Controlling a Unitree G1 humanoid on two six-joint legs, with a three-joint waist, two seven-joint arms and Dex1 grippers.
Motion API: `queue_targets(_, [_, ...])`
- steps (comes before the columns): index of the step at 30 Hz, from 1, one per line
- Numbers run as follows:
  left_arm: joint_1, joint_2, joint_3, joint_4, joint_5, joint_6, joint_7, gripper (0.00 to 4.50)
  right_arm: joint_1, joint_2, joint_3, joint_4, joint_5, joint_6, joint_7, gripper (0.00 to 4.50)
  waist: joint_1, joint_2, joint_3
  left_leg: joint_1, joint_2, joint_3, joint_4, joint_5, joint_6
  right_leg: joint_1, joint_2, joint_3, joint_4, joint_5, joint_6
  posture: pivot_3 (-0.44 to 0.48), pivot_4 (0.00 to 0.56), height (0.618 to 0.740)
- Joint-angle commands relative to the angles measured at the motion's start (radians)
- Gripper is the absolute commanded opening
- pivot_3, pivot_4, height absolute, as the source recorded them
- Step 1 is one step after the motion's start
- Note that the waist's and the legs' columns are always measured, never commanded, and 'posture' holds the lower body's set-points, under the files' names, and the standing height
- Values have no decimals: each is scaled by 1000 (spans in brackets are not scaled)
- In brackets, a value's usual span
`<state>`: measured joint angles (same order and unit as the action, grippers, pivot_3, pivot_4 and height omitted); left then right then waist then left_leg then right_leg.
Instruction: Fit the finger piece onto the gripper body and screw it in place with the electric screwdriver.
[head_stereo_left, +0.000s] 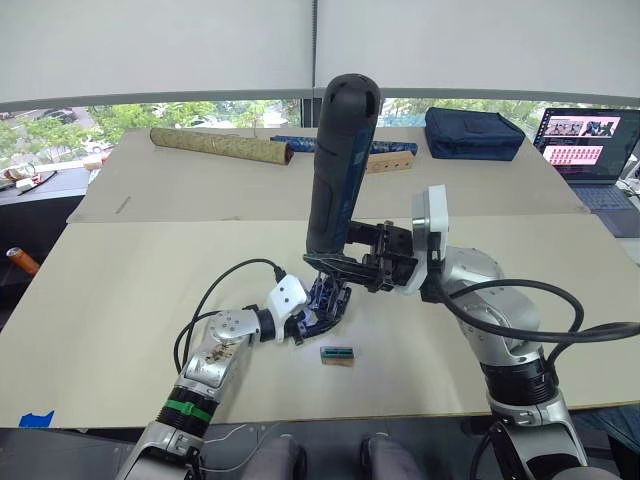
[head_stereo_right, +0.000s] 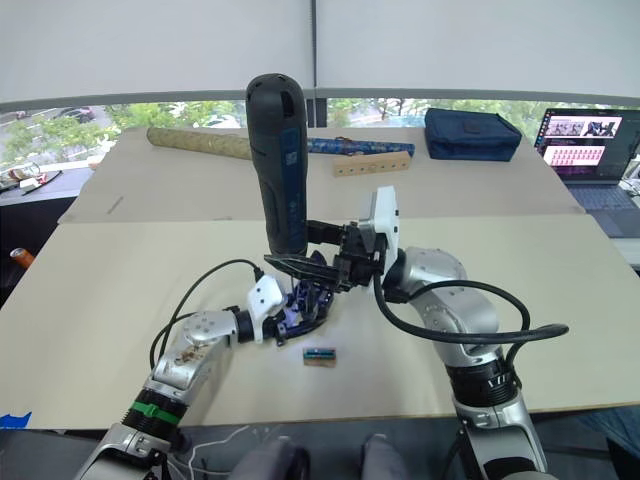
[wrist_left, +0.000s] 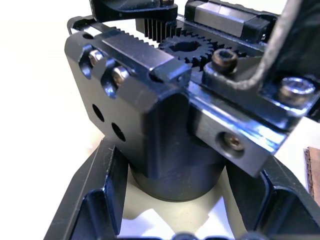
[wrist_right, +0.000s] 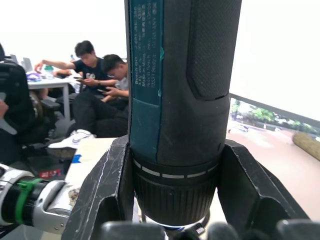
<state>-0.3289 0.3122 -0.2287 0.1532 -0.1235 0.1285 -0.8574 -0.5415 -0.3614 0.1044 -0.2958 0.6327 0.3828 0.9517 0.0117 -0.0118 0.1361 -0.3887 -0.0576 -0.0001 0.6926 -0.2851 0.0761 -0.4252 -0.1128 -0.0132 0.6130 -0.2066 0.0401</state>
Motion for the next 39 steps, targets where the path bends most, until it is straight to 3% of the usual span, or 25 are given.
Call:
queue_targets(1, [20, -2, 0, 38, 12, 18, 26, 2310, -34, -11, -37, -70, 50, 0, 11, 1904, 0, 0, 0, 0, 0, 0, 0, 0, 0, 0, 0, 0, 0, 0, 0, 0, 150, 740])
queue_targets(2, [20, -6, 7, 41, 14, 14, 41, 2310, -38, -19, -45, -78, 61, 8, 16, 1904, 1, 0, 0, 0, 0, 0, 0, 0, 0, 0, 0, 0, 0, 0, 0, 0, 150, 740])
queue_targets(4, [22, -11, 19, 44, 11, 10, 55, 3349, -43, -40, -63, -95, 90, 28, 20, 1904, 1, 0, 0, 0, 0, 0, 0, 0, 0, 0, 0, 0, 0, 0, 0, 0, 150, 740])
queue_targets(7, [32, -6, 23, 44, 8, -8, 50, 4478, -54, -72, -111, -134, 188, 79, 22, 1904, 1, 0, 0, 0, 0, 0, 0, 0, 0, 0, -1, 0, 0, 0, 0, 0, 150, 740])
queue_targets(11, [82, 43, 63, 1, -26, -24, 13, 4478, -132, -173, -223, -158, 430, 246, -17, 1904, -5, 0, 0, 0, 1, 0, 0, 0, 0, 0, -2, 2, 0, 0, 0, 0, 150, 740])
queue_targets(16, [172, 166, 156, -92, -125, -36, -83, 4478, -252, -469, -329, 3, 596, 524, -22, 1904, -15, 0, 1, -1, 3, 0, -7, -1, -1, -3, -3, 5, -2, -1, -3, 0, 150, 740])
queue_targets(18, [199, 204, 258, -89, -201, -166, -146, 4478, -239, -668, -270, 97, 488, 617, 70, 1904, -12, 1, 1, 0, 4, 0, -10, 0, -2, -3, -4, 4, -3, -2, -4, 0, 150, 740])
queue_targets(20, [240, 277, 324, -107, -286, -161, -258, 4478, -213, -854, -161, 181, 352, 697, 121, 1904, -10, 0, 2, -3, 4, 0, -12, 0, -2, -6, -5, 3, -4, -3, -5, 0, 150, 740])
queue_targets(25, [311, 424, 391, -166, -400, -81, -427, 4478, -189, -1033, 180, 331, -72, 628, 200, 1904, -9, 7, 6, -15, 1, 4, -10, 0, 0, -17, -11, 2, -4, -3, -6, 0, 150, 740])
queue_targets(28, [330, 454, 403, -191, -409, -72, -450, 4478, -195, -995, 302, 450, -249, 530, 256, 1904, -8, 11, 8, -21, -2, 7, -8, 2, -1, -24, -13, 1, -2, -2, -5, 0, 150, 740])
queue_targets(31, [337, 461, 421, -208, -418, -53, -441, 4478, -222, -903, 319, 576, -317, 513, 264, 1904, -19, 11, 11, -26, -2, 11, -7, 6, -7, -31, -13, 1, 0, -1, -2, 0, 150, 740])
queue_targets(39, [349, 462, 450, -236, -416, -12, -412, 4478, -232, -788, 339, 744, -465, 470, 312, 1904, -23, 13, 13, -25, -1, 13, -5, 8, -8, -31, -10, -2, 4, 0, -2, 0, 150, 740])
